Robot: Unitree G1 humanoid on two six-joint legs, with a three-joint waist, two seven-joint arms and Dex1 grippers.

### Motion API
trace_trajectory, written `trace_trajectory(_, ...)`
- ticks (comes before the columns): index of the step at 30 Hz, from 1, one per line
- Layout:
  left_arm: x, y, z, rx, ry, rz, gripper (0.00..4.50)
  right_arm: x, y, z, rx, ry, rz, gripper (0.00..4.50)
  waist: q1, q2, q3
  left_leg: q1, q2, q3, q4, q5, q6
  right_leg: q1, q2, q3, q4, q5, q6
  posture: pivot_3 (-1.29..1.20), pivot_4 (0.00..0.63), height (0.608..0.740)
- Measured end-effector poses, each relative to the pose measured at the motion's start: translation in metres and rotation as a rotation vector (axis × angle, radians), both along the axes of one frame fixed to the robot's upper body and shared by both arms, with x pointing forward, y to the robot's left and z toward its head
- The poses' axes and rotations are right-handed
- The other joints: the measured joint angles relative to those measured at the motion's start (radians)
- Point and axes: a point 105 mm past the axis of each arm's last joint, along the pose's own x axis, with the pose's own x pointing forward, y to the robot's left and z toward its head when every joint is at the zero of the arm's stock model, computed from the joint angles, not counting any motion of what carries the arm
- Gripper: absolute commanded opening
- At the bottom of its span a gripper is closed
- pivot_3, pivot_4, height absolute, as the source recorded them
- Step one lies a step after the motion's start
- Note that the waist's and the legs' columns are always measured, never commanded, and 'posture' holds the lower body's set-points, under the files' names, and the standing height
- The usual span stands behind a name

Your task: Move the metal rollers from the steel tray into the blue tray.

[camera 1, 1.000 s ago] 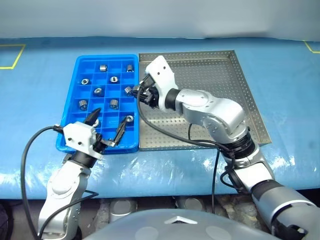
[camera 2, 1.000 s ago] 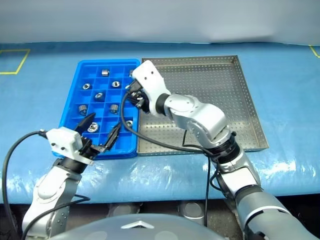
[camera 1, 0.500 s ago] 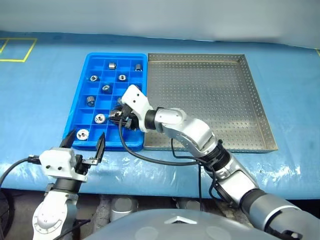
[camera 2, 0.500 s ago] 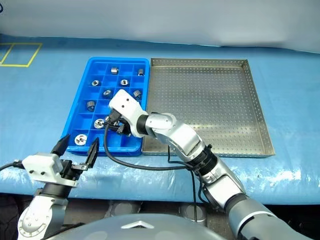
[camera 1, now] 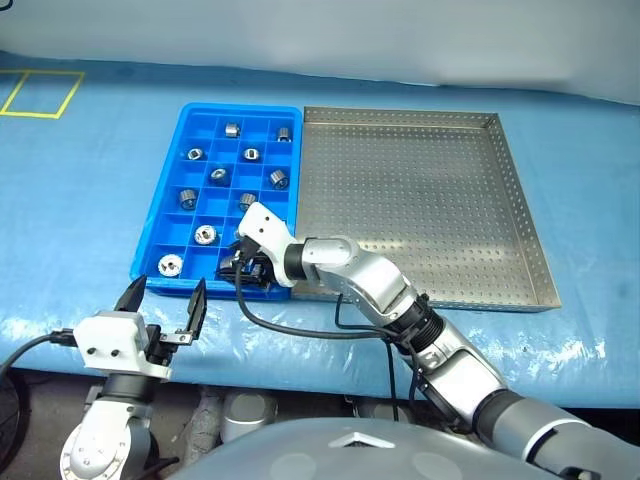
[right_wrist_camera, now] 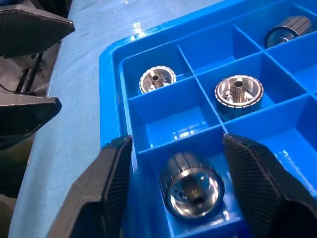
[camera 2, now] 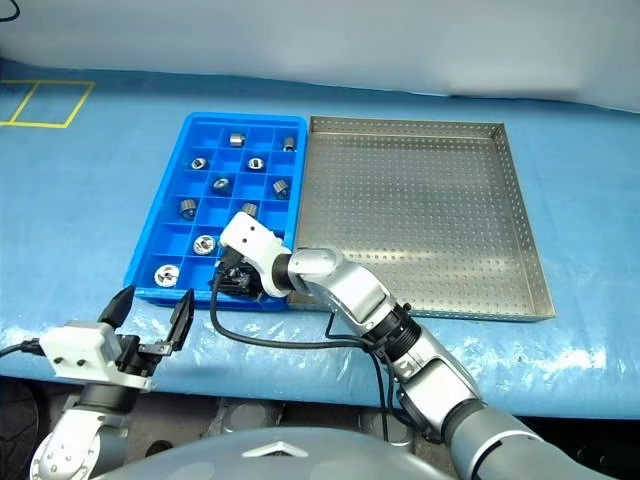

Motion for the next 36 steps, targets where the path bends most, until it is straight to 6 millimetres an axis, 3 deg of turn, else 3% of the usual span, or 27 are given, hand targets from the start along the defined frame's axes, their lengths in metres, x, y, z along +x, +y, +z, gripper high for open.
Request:
trace_trajectory(2,0.003,-0.002,0.003,-0.003,-0.014,-0.021,4.5,0.003,-0.003,0.001,0.009,0.009,-0.019,4.45,0.005,0.0,0.0,0.0,0.0,0.0,0.0,0.0,0.0,0.0,0.0,0.0,0.0,0.0,0.0,0.3,0.15,0.74)
trace_trajectory(4,0.005,-0.005,0.006,-0.002,-0.026,-0.052,4.5,0.009,-0.01,0.007,0.032,0.019,-0.052,4.45,0.007,0.0,0.0,0.0,0.0,0.0,0.0,0.0,-0.001,0.0,0.0,-0.001,0.0,0.0,0.0,0.27,0.15,0.74)
trace_trajectory(10,0.03,-0.022,0.031,-0.008,-0.122,-0.199,4.5,0.025,-0.047,0.065,0.252,-0.077,-0.195,4.45,-0.001,0.001,0.0,-0.001,0.0,-0.003,0.0,0.001,-0.002,0.0,0.0,-0.003,0.001,0.001,-0.002,0.17,0.15,0.74)
trace_trajectory(12,0.041,-0.029,0.039,0.006,-0.151,-0.254,4.5,0.029,-0.065,0.073,0.297,-0.121,-0.285,4.45,-0.008,0.001,-0.001,-0.001,0.0,-0.003,0.0,0.001,-0.002,0.001,0.0,-0.004,0.001,0.002,-0.003,0.12,0.15,0.74)
trace_trajectory(16,0.072,-0.039,0.049,0.027,-0.182,-0.329,4.5,0.041,-0.11,0.06,0.271,-0.183,-0.521,4.45,-0.039,0.001,-0.001,-0.001,-0.001,-0.004,0.001,0.002,-0.004,0.002,-0.001,-0.004,0.001,0.002,-0.003,0.05,0.15,0.74)
trace_trajectory(26,0.131,-0.04,0.038,0.024,-0.14,-0.257,4.5,0.04,-0.198,0.031,0.171,-0.291,-0.873,4.45,-0.113,0.001,-0.001,0.0,-0.001,-0.004,0.001,0.002,-0.004,0.002,-0.001,-0.003,0.003,0.002,-0.002,-0.03,0.15,0.74)
trace_trajectory(29,0.137,-0.036,0.031,0.028,-0.124,-0.21,4.5,0.036,-0.211,0.025,0.158,-0.301,-0.921,4.45,-0.128,0.001,-0.001,0.001,-0.001,-0.004,0.001,0.002,-0.004,0.002,-0.001,-0.003,0.003,0.002,-0.002,-0.04,0.15,0.74)
trace_trajectory(36,0.136,-0.031,0.025,0.02,-0.124,-0.148,4.5,0.033,-0.212,0.023,0.153,-0.333,-0.936,4.45,-0.135,0.001,-0.001,0.002,-0.001,-0.004,0.002,0.003,-0.005,0.004,-0.001,-0.003,0.004,0.003,-0.002,-0.03,0.15,0.74)
